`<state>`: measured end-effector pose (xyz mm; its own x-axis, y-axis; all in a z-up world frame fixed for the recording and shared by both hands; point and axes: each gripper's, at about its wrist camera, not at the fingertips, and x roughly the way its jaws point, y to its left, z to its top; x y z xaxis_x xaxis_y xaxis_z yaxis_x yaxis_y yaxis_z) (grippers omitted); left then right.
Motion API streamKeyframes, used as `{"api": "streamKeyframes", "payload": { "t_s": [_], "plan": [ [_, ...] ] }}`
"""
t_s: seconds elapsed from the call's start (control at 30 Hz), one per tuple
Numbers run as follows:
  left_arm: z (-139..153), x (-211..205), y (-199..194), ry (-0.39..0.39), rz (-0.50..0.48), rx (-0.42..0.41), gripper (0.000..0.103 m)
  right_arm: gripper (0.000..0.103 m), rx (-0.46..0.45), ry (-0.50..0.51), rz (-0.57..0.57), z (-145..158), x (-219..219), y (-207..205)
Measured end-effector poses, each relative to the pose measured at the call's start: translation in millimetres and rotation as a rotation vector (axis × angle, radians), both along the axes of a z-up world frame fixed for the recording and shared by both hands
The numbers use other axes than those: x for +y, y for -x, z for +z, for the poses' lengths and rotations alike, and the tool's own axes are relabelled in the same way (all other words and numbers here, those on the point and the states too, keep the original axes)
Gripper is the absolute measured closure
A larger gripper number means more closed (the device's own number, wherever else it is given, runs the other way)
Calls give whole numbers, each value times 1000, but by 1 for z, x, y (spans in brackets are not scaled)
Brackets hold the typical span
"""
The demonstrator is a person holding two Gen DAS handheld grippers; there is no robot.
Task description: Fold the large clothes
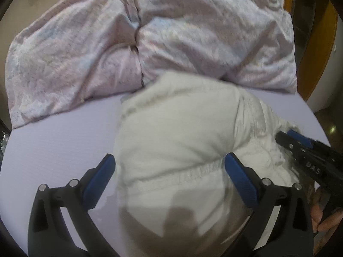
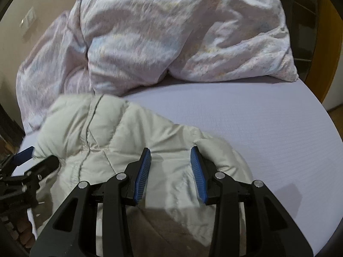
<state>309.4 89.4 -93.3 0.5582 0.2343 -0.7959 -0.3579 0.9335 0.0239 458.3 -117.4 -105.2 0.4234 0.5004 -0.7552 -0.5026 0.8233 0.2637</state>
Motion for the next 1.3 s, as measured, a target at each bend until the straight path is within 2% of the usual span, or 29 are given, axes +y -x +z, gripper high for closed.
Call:
{"api": "streamKeyframes", "payload": {
  "t_s": [0.23,0.47,0.57,1.03,1.2,1.27,1.3],
  "plan": [
    [9,13,-24,1,14,-27,2,63,-37,5,-14,1,-3,4],
    [-11,0,-32,-15,-7,-23,2,62,-73,12,-33,-11,-4,12],
    [-20,8,-38,17,-2,-27,2,62,-85,2,-40,-15,-2,12],
    [-45,28,-66,6,11,-52,2,62,-124,-33,-53,-25,-1,17],
    [-49,21,-60,1,15,-54,2,62,-123,-34,-50,-25,-2,16],
    [-45,0,-32,1,22,-59,2,62,-122,-36,-49,-25,-2,16],
    [-46,1,-33,3,22,-61,2,62,-122,-37,-48,-26,-2,16]
  ]
}}
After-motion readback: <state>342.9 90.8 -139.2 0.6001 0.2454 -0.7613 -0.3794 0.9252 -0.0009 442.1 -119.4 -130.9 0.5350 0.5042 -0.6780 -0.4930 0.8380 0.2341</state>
